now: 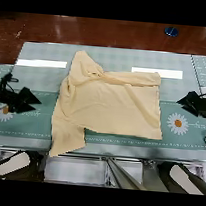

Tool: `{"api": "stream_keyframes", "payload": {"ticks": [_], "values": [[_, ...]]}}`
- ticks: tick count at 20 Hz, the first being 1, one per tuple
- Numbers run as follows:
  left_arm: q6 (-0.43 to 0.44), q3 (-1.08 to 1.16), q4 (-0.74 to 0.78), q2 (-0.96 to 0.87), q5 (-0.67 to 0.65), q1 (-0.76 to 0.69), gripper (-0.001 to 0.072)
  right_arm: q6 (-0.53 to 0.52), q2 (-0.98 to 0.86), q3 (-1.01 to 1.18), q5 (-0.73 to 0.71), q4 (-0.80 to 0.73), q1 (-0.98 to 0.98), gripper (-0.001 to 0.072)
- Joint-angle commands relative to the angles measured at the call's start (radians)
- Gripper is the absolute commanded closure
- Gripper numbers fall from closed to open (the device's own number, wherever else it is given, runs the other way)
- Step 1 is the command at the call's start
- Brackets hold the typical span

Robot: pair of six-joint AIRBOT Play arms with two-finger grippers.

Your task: Fold the shirts.

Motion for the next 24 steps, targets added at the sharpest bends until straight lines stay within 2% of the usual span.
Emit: {"api": "stream_keyframes", "payload": {"ticks": [1, 7, 10, 11, 12, 14, 19, 24], "values": [[0.095, -0.251, -0.055, 0.048, 0.067, 0.048, 0.0198, -0.066, 0.113, -0.144, 0.012, 0.127, -0.097, 0.0298], [0.095, -0.299, -0.081, 0.029, 0.188, -0.15, 0.0199, -0.061, 0.136, -0.144, 0.064, 0.106, -0.144, 0.0299], [0.095, -0.296, -0.146, -0.011, 0.249, -0.25, 0.0208, -0.011, 0.135, -0.144, 0.083, -0.021, -0.144, 0.0298], [0.095, -0.289, -0.161, -0.02, 0.269, -0.27, 0.0389, 0.002, 0.134, -0.146, 0.112, -0.091, -0.144, 0.0298], [0.094, -0.281, -0.165, -0.023, 0.278, -0.279, 0.0679, 0.011, 0.134, -0.161, 0.148, -0.156, -0.144, 0.0298], [0.095, -0.259, -0.167, -0.022, 0.269, -0.279, 0.0691, 0.012, 0.134, -0.232, 0.199, -0.199, -0.143, 0.0298], [0.095, -0.212, -0.167, -0.021, 0.246, -0.28, 0.0691, -0.017, 0.08, -0.367, 0.225, -0.105, -0.121, 0.0298], [0.095, -0.209, -0.167, -0.022, 0.246, -0.28, 0.0691, -0.019, -0.012, -0.372, 0.172, -0.086, -0.032, 0.0298]]}}
